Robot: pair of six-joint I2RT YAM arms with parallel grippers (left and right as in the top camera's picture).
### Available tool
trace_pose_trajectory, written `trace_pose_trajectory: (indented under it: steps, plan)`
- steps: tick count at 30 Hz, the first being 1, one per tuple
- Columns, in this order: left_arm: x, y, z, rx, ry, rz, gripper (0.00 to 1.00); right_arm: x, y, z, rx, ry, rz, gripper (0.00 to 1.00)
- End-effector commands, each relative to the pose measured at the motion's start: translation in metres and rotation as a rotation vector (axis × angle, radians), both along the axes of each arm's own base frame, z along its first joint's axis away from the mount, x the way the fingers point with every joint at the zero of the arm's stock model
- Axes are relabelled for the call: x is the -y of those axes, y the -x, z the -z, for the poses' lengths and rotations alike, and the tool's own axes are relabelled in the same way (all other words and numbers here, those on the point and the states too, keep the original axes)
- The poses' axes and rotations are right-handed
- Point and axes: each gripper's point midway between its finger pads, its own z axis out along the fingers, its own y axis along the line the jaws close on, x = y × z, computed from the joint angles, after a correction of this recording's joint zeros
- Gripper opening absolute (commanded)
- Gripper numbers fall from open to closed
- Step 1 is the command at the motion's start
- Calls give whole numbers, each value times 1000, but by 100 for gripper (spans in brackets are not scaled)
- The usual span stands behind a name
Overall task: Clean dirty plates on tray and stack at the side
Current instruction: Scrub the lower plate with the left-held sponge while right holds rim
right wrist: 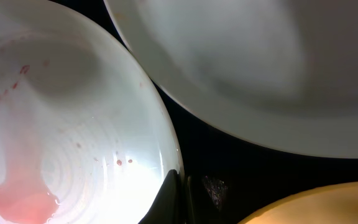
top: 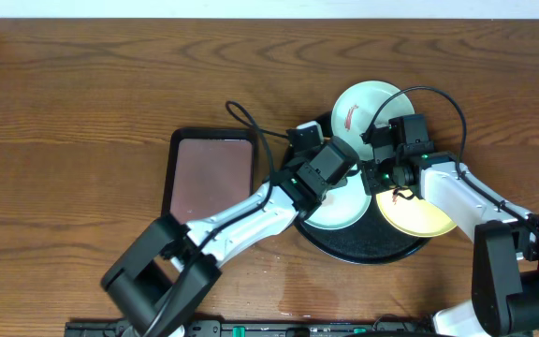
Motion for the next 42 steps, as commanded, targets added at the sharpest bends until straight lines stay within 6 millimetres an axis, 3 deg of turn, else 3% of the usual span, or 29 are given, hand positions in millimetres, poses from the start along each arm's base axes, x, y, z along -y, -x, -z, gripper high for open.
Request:
trace_pose_trajectory:
  steps: [1,6,12,15,21,26,35,38,42]
  plan:
    - [2,4,32,-79,13,-27,8,-2,-2,-1,1,2,-3,1]
    - [0,7,55,-124,-1,-58,8,-2,-2,-1,-1,2,-3,1]
    - [-7,9,63,-129,-56,-45,8,-2,-2,-1,-2,3,-3,1]
    - [-25,12,68,-129,-152,-49,8,-1,-1,-1,-5,3,-3,1]
    - [-79,19,77,-159,-363,-152,7,-1,-1,-1,-5,3,-3,1]
    - [-97,16,69,-181,-375,-186,8,-1,0,0,-8,4,-3,1]
    - [-72,8,-23,-16,-167,-171,8,-2,-1,-1,-6,3,-3,1]
    - [-51,6,-29,-1,-83,-133,7,-2,-1,-1,-4,3,-3,1]
    - [-24,1,-16,1,-19,-89,8,-2,-1,-1,-4,2,-4,1]
